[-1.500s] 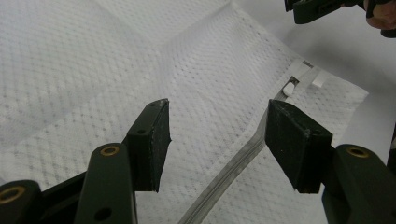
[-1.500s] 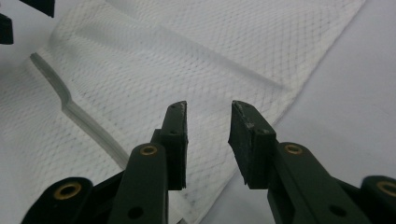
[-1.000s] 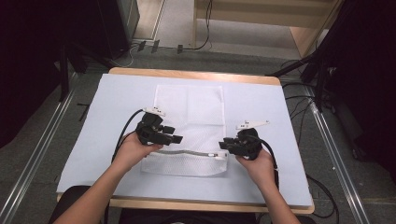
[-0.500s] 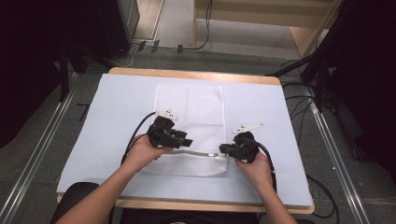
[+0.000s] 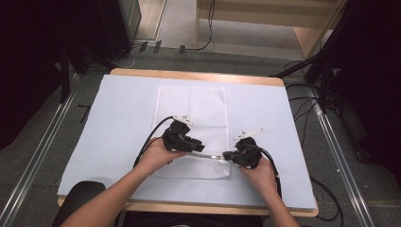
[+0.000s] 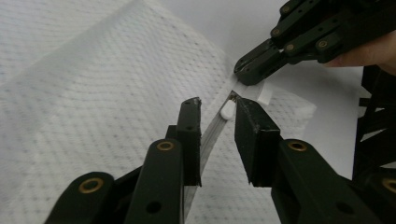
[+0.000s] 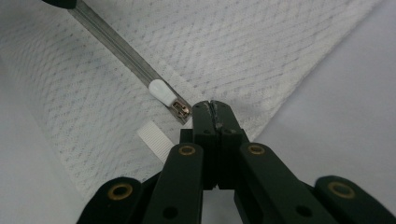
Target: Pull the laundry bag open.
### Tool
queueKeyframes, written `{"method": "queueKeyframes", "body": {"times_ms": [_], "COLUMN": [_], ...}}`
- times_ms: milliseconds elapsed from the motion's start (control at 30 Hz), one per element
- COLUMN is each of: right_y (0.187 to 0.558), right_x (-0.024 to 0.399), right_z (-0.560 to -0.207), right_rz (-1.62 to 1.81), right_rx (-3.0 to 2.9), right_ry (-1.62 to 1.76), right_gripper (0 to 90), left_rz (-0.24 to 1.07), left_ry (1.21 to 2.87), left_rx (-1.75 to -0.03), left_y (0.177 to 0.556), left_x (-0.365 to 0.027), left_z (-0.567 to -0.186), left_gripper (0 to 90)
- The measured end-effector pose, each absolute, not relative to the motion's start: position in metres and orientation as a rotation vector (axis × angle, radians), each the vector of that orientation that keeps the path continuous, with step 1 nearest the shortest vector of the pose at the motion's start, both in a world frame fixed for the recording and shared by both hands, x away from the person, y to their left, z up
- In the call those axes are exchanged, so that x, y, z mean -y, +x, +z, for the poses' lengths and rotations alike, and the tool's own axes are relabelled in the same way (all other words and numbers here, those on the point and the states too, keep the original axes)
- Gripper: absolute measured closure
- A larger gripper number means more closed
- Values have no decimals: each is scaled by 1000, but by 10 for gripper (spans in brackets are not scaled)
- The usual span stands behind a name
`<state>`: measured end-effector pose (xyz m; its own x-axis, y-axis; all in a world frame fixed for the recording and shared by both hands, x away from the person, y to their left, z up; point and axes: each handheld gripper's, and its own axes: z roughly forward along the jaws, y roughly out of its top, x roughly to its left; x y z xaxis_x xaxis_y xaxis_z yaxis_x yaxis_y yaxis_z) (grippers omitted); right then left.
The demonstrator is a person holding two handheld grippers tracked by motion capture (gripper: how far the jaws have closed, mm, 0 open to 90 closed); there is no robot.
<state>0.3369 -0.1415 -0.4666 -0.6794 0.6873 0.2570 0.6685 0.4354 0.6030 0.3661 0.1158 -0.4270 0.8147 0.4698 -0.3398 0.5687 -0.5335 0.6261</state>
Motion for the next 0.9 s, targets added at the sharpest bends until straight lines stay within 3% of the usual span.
{"method": "queueKeyframes", "body": {"times_ms": [900], "right_y": [334], "right_x": [141], "right_z": [-469], "right_rz": [1108], "right_rx": [-2648], "right_ry": [1142], "right_gripper": [898], "left_rz": [-228], "left_ry": [2275], "left_rx": [-767], "left_y": [369], "left_x": [-81], "left_z": [-459], "left_gripper": [791]}}
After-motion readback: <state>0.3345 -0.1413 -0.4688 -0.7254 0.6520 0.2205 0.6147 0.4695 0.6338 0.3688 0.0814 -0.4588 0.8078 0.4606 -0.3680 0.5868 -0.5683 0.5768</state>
